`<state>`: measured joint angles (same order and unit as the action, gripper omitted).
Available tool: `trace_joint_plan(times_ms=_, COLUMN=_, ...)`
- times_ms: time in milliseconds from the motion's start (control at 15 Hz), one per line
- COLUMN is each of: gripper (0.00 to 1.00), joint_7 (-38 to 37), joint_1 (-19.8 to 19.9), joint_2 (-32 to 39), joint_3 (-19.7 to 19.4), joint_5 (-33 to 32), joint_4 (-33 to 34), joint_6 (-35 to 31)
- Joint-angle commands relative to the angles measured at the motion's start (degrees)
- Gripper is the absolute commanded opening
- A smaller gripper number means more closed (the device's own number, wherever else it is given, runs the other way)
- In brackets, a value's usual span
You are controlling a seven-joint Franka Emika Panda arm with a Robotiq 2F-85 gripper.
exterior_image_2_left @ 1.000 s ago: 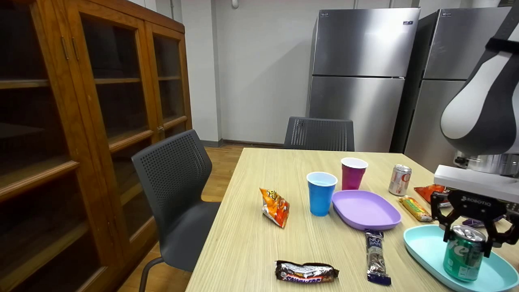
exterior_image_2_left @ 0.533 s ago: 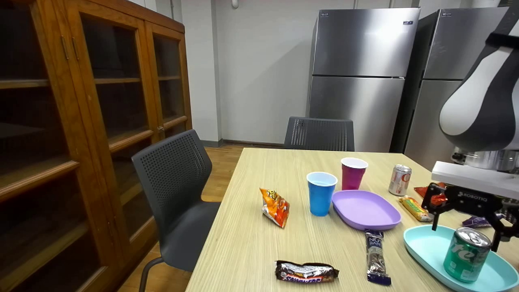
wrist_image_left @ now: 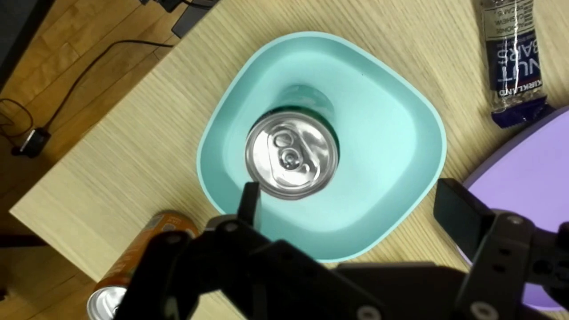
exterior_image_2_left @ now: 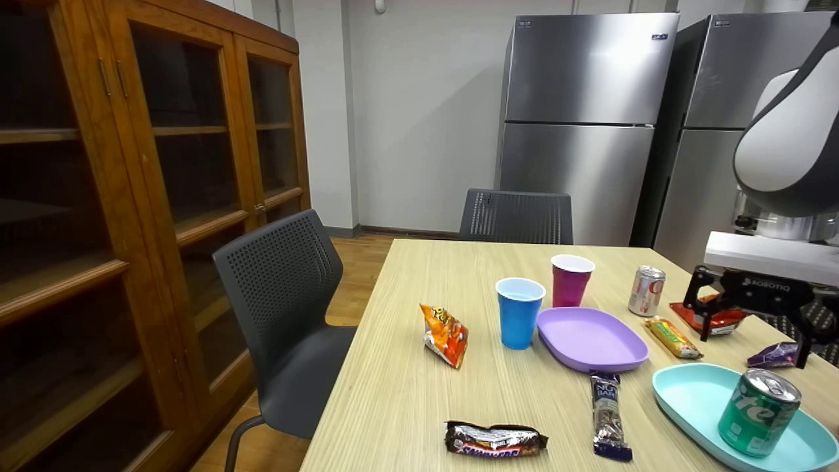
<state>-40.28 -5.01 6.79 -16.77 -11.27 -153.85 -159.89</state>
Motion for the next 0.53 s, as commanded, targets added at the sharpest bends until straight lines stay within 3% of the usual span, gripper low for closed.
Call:
trace_joint_plan(times_ms=0, gripper=1.00, joint_7=-4.79, joint_1=1.79, joint_2=-5.58, joint_3=0.82, joint_5=-5.78, joint_4=-1.25, joint_6=4.77)
trace_joint_plan(times_ms=200, gripper=1.00, joint_7=-4.19, joint_1=3.72, joint_2=-7.59, joint_3=2.95, joint_5=-5.62, joint_4=-1.82, joint_6=5.88)
trace_joint_plan(times_ms=267, gripper=1.00, joint_7=-3.16, joint_1=4.52, joint_2=-3.97, joint_3=3.49, joint_5=-4.62, joint_4=-0.13, joint_6=3.73)
trace_joint_plan(times_ms=467, gripper=1.00, joint_7=-3.07, joint_1=5.17, joint_2=-5.13, joint_3=4.37, joint_5=-4.49, joint_4=-0.63, joint_6=4.13)
